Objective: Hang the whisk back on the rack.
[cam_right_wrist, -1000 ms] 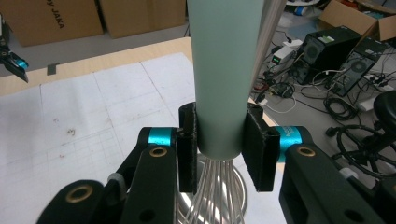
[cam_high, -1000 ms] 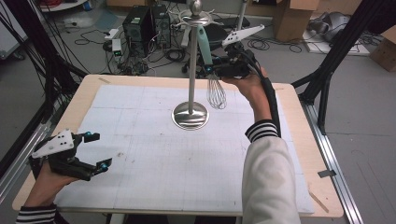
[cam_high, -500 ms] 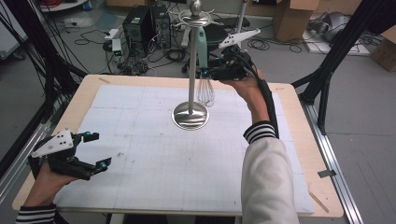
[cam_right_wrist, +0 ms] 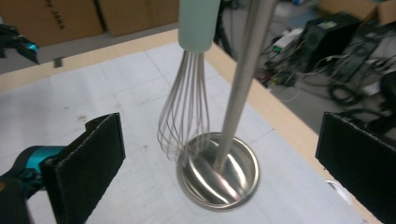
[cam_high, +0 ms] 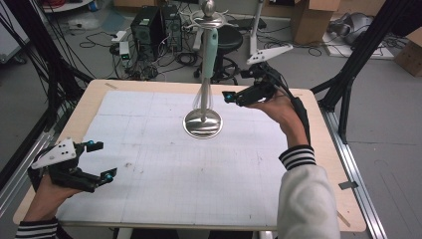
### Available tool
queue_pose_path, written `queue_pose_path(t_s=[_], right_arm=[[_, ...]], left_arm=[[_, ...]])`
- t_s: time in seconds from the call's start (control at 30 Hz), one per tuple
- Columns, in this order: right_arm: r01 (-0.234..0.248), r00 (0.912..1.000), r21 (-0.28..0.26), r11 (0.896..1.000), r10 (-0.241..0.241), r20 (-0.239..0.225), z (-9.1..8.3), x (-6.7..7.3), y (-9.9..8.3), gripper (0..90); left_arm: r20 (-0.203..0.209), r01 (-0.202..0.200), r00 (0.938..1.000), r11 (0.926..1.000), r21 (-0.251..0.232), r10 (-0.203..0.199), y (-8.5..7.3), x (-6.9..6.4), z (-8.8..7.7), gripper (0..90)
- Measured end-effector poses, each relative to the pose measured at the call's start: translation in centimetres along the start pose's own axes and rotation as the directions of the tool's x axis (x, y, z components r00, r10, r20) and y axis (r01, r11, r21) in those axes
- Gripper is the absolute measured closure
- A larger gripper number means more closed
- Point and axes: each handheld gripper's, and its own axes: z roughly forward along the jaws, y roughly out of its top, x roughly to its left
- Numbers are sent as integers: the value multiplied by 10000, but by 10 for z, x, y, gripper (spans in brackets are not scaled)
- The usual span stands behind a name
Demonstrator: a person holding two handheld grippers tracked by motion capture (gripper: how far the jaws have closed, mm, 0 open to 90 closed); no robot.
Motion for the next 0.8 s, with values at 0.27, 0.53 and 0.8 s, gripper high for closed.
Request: queue_pose_path(t_s=[0.27, 0.53, 0.8], right_arm=[[-27, 10000, -210, 9998, 28, 48, -27, 14, -38, 4], [280, 9995, -240, 9993, -277, 146, -49, 31, -74, 4], [389, 9991, -220, 9990, -385, 188, -56, 41, -117, 4]], left_arm=[[121, -82, 9999, 10000, 14, 82, 1, -3, 2, 17], [232, -133, 9996, 9999, 55, 131, 1, -3, 5, 17], [264, -133, 9996, 9998, 177, 129, 0, -4, 8, 17]])
